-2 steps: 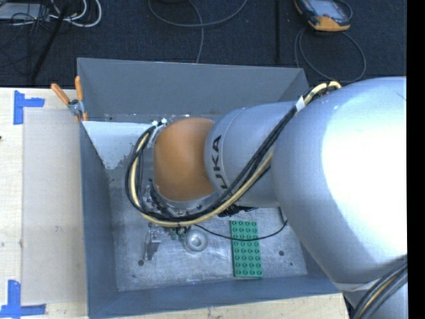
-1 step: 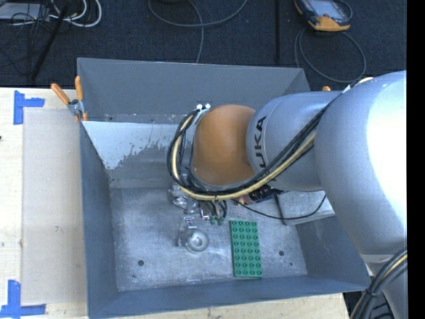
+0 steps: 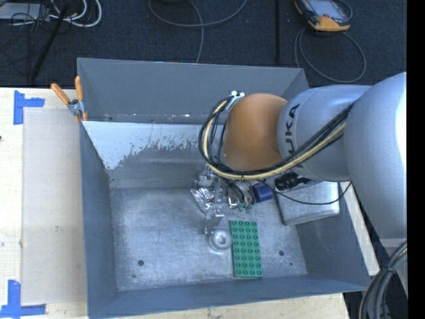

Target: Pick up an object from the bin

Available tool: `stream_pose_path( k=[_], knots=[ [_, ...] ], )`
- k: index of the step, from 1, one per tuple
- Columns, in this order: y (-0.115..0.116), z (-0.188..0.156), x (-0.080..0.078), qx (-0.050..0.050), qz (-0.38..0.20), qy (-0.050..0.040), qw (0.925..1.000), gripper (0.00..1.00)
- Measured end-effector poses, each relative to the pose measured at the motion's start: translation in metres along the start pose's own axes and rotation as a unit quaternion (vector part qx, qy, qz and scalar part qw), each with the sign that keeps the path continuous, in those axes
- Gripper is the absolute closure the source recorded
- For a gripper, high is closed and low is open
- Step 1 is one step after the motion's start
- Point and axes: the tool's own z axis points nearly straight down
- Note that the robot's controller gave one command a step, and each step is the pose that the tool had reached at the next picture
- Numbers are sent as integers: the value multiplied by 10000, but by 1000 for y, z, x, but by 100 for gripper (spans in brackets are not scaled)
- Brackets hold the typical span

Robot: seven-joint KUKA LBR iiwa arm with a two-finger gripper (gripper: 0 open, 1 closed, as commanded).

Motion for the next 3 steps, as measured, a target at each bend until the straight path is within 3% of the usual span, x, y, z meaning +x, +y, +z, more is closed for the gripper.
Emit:
stream_pose_path(
  k=[1, 2, 3],
  knots=[
    [-20, 5, -20, -45, 283, 29, 9996, 0],
    [-22, 3, -22, -34, 301, -27, 9995, 100],
    [-34, -149, -15, -13, 147, -30, 9999, 100]
  ],
)
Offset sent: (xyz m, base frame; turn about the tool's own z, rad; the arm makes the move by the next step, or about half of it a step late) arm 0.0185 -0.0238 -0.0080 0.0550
